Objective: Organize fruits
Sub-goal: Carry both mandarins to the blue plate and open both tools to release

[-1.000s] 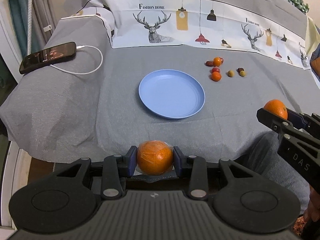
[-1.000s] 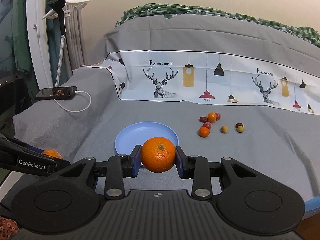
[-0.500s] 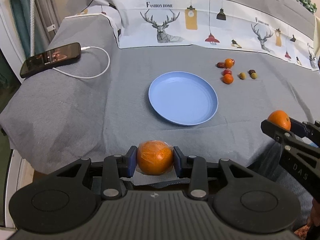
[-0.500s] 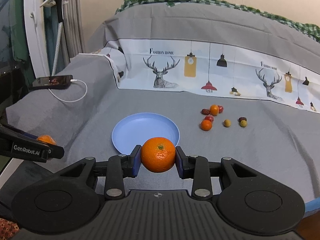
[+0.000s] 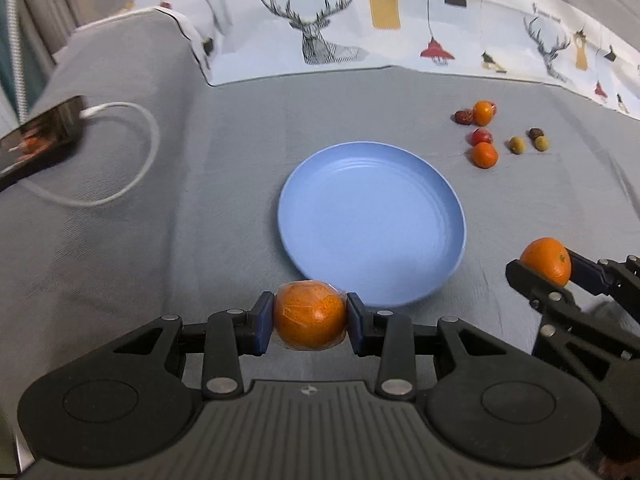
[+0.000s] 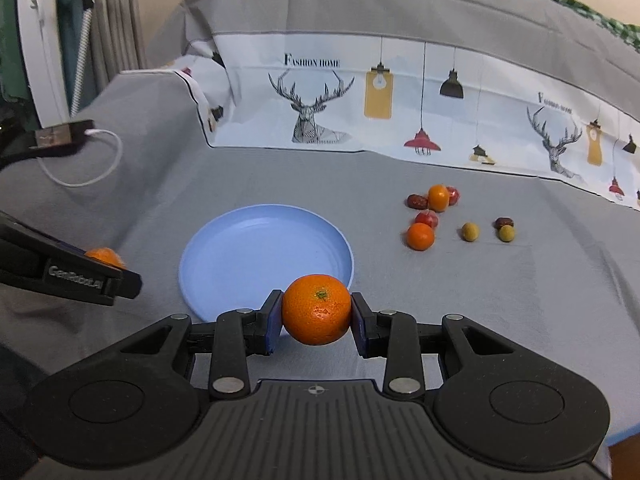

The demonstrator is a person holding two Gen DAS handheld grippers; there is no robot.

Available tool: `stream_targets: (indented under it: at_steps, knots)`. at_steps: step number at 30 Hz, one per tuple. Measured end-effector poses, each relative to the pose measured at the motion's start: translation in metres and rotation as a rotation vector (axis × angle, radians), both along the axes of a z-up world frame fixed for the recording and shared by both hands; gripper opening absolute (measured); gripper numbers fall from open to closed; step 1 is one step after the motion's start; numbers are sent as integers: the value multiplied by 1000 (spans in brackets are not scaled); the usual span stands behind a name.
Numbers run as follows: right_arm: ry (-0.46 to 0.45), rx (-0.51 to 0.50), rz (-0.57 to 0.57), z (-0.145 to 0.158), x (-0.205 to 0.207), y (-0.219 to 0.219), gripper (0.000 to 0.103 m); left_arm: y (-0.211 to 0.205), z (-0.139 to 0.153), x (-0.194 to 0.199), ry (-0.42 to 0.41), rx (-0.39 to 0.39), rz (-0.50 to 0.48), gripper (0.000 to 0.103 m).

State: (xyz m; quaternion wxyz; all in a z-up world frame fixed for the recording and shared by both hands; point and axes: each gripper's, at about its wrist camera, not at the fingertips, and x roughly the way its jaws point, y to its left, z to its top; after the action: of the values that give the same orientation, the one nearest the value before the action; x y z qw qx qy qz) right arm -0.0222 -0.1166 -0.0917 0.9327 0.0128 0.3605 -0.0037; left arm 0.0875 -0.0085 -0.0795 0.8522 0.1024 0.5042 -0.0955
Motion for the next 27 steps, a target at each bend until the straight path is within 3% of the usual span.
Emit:
stream_targets:
  at_steps: [14, 15, 16, 18, 20, 25, 27]
  knots:
    - [98, -73, 91, -76, 103, -12, 38, -29, -86, 92, 30, 72, -39, 43]
    - [104, -66, 98, -78, 105, -13, 48, -28, -87, 93, 25, 59, -50, 51]
    - [105, -48, 107, -78, 108, -14, 70, -27, -88, 94, 17, 40, -61, 57]
    - [82, -48, 85, -75, 110, -17, 93, -23, -85, 93, -4, -2, -53, 81]
    - [63, -86, 75, -76, 112, -20, 94, -19, -82, 93, -14, -20, -24, 92]
    - [81, -160, -10, -88, 124, -29, 94, -10, -83, 90, 5, -38, -28, 92]
    - [101, -141, -17, -93, 128, -32, 94, -5, -82, 83, -3, -31, -38, 92]
